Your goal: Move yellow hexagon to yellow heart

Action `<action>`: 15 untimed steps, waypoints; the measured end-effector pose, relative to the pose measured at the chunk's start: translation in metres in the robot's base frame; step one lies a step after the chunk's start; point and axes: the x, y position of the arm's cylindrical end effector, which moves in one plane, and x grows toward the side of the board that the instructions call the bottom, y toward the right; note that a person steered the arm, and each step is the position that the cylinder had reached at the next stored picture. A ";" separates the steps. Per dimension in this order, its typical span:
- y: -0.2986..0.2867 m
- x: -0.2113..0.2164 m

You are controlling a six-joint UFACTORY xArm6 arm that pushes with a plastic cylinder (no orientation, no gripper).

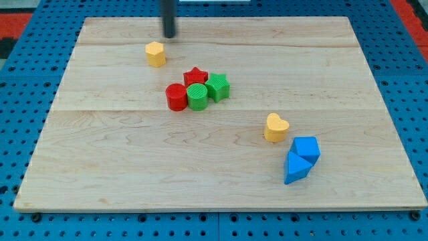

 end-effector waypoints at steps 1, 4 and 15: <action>-0.024 0.036; 0.172 0.088; 0.315 0.172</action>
